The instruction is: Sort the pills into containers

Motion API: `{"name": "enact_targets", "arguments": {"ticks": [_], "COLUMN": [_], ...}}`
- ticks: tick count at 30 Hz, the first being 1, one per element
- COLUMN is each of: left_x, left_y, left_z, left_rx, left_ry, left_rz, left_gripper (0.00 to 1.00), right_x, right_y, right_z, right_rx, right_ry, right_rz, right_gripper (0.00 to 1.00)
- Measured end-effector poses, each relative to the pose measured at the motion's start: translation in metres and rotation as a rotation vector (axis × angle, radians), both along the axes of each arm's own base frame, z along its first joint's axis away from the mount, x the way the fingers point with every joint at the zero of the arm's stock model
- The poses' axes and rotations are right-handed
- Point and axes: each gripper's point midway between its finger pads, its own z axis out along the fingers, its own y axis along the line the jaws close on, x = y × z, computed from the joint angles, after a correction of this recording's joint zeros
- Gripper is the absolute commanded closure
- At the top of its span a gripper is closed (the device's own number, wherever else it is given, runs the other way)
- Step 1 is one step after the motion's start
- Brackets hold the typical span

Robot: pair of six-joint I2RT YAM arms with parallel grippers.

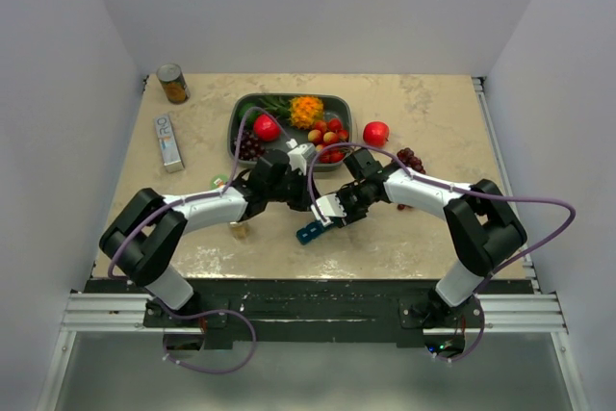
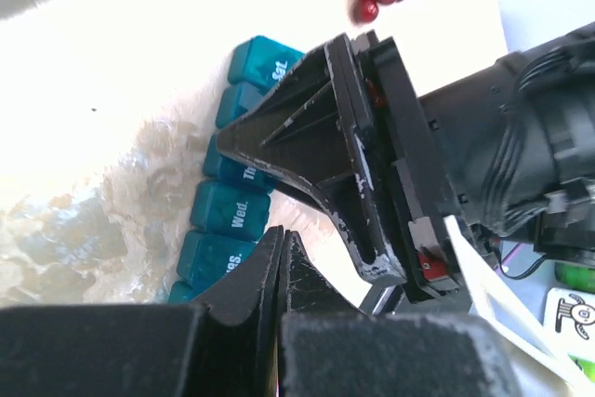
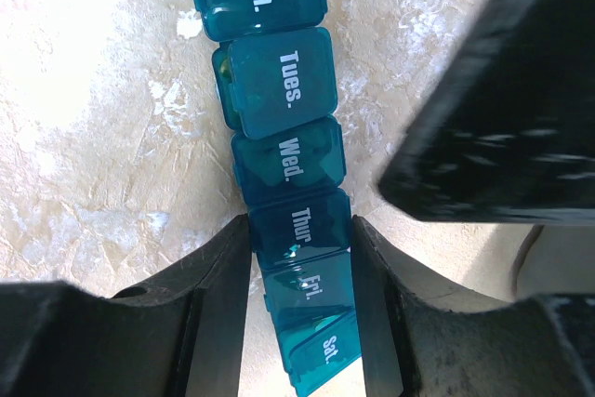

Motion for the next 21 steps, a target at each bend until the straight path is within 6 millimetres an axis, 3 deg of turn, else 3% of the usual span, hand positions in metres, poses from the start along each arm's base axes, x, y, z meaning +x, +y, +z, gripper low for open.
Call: {"name": "enact_targets", "arguments": {"ticks": [3,12,16,21], "left_x": [0.004,-0.007,-0.021,-0.032], "left_y": [0.003,0.006,0.005,-0.007], "left_z": [0.005,-0.008,-0.05,-0.06], "left_rx": [-0.009,0.002,0.068,0.052], "left_ry": [-0.01,0.039,0.137,0.181], "left_rz": [0.011,-0.018,-0.056,-0.113], "left_gripper": [1.0,1.0,1.0,1.0], "right_x": [0.0,0.0,0.001,0.004], "right_y": [0.0,0.0,0.001,0.002], "right_z": [0.0,0.0,0.0,0.0], "right_rx": [0.0,0.0,0.002,0.007], "right_ry": [0.0,0.002,0.0,-0.008], "right_rz": [-0.001,-0.003,-0.004,-0.005], "right_gripper": [0.69,0.7,0.7,0.7]}}
